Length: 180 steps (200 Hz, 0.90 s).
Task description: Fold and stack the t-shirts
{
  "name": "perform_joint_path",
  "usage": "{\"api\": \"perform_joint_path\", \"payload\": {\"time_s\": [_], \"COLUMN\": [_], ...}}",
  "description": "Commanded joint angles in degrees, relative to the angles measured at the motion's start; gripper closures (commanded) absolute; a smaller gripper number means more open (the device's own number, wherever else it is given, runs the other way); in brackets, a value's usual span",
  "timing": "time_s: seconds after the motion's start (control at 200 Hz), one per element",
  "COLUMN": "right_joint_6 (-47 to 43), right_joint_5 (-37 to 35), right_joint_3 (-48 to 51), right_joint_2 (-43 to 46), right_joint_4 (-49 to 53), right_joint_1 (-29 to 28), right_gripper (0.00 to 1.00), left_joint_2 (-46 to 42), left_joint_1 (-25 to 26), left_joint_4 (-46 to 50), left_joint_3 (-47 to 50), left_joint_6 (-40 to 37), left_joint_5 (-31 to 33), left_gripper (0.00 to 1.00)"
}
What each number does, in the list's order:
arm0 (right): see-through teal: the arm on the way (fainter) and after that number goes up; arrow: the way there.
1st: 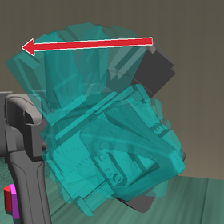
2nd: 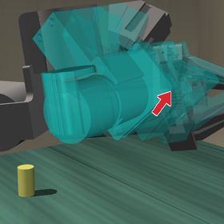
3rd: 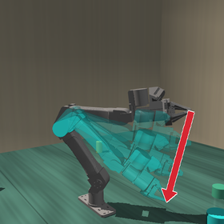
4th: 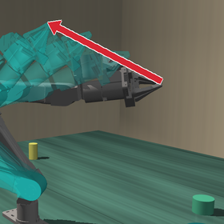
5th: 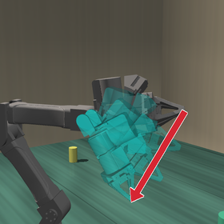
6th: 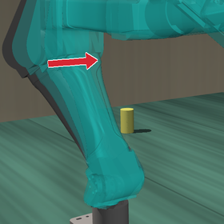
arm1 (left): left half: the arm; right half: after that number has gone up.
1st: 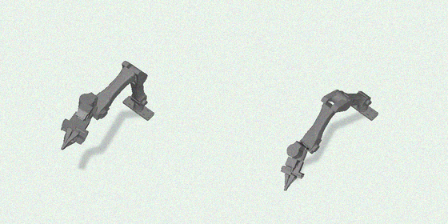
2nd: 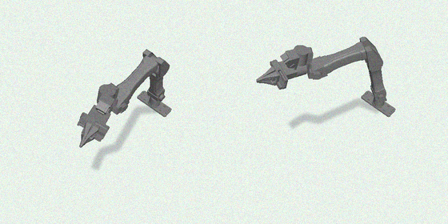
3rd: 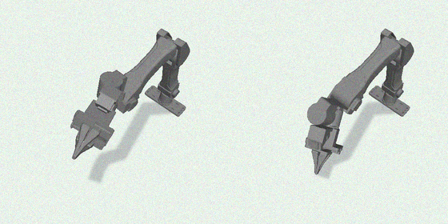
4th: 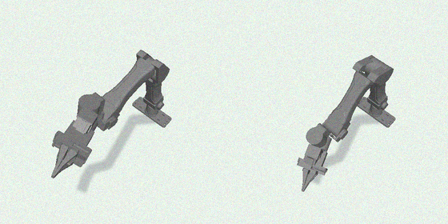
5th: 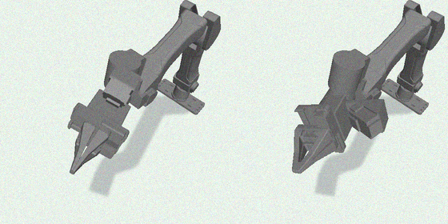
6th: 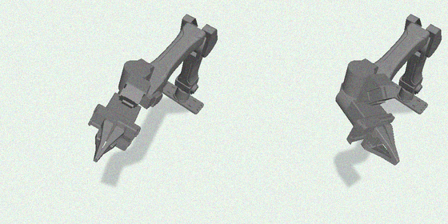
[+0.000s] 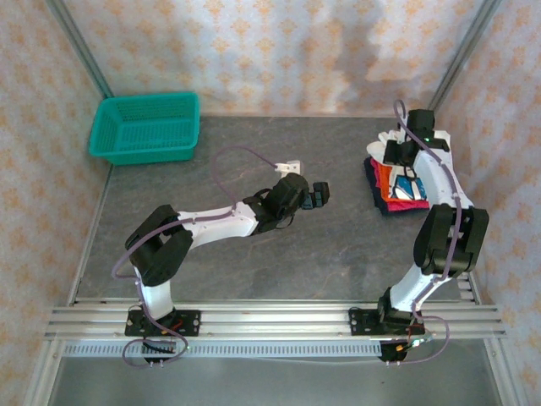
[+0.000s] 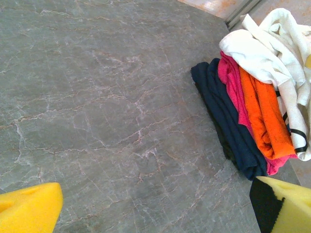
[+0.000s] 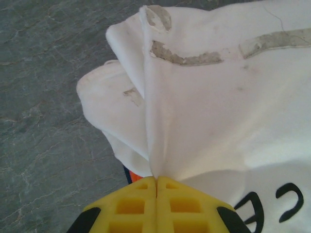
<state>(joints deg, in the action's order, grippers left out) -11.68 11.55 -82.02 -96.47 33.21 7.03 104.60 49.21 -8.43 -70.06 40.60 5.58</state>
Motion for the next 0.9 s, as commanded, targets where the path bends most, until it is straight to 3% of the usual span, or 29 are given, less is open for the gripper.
{"api": "perform_joint_path", "payload": {"time_s": [0.0, 0.345, 0.46, 0.515, 0.59, 0.781, 0.896], "right_joint_6": [-2.64, -0.24, 0.83, 1.28, 1.81, 3.41, 3.77], "right_joint_5": [1.05, 3.71, 1.14, 1.26, 2.12, 3.45, -1.68], "right_joint_3": [0.05, -2.32, -4.64, -5.82, -6.44, -1.68, 0.43], "right_joint_2": [0.93, -7.74, -12.13, -13.66, -13.31, -1.88, 2.94], "right_joint_4": [0.75, 2.65, 2.68, 3.22, 4.87, -0.37, -5.32], "right_joint_1": [-3.11, -3.97, -3.87, -3.62, -3.60, -3.60, -3.20], "right_gripper": [1.00, 1.00, 1.00, 0.92, 0.73, 0.36, 0.17], "left_joint_2": [-0.54, 0.21, 0.52, 0.70, 0.64, -0.93, -2.43], "left_joint_1": [-0.39, -0.39, -0.35, -0.34, -0.35, -0.32, -0.28], "left_joint_4": [-1.06, -1.39, -1.37, -1.49, -1.46, -1.03, -0.97], "left_joint_3": [0.24, 0.74, 0.55, 0.63, 0.63, 1.43, 2.21], "left_joint_6": [0.51, 0.89, 0.97, 1.06, 0.93, -0.54, -2.03], "left_joint_5": [1.02, 0.74, 0.33, 0.19, 0.13, 0.86, 2.02], "left_gripper": [0.00, 0.00, 0.00, 0.00, 0.00, 0.00, 0.00]}}
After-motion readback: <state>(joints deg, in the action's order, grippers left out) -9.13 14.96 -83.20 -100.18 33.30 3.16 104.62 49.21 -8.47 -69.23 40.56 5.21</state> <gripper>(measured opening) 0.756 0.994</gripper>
